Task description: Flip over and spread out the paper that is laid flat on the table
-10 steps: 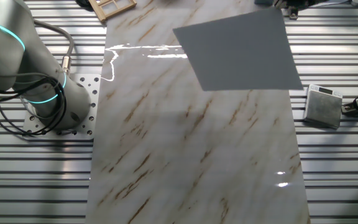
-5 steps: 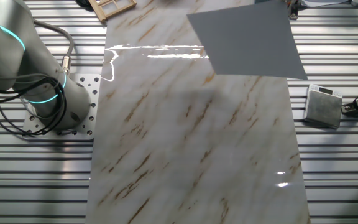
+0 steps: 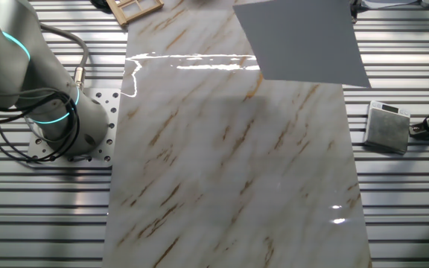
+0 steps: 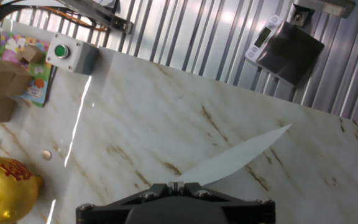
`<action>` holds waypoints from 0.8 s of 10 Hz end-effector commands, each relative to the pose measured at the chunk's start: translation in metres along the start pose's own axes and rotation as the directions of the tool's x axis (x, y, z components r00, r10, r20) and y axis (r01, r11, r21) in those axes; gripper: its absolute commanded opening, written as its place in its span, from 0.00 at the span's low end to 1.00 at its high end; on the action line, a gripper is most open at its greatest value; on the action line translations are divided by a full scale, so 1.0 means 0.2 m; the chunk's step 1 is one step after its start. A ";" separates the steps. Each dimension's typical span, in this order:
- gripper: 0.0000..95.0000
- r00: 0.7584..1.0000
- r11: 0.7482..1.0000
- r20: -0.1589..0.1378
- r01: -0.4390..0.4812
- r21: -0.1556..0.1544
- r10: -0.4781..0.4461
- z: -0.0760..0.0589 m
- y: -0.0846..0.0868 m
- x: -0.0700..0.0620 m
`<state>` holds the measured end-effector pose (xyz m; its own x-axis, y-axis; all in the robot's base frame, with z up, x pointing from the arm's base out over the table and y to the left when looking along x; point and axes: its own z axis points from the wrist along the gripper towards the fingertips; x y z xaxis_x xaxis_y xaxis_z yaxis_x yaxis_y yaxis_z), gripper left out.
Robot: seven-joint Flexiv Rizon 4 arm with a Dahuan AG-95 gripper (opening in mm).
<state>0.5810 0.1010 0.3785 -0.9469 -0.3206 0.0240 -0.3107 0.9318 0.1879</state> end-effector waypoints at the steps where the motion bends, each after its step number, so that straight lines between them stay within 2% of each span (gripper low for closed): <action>1: 0.00 1.000 1.000 0.001 0.003 0.003 -0.003 0.02 0.01 -0.01; 3: 0.00 1.000 1.000 0.009 0.009 -0.004 -0.009 0.04 0.01 -0.03; 8: 0.00 1.000 1.000 0.017 0.010 -0.013 -0.010 0.05 0.00 -0.03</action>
<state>0.5848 0.1044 0.3691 -0.9454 -0.3259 0.0067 -0.3181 0.9268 0.1997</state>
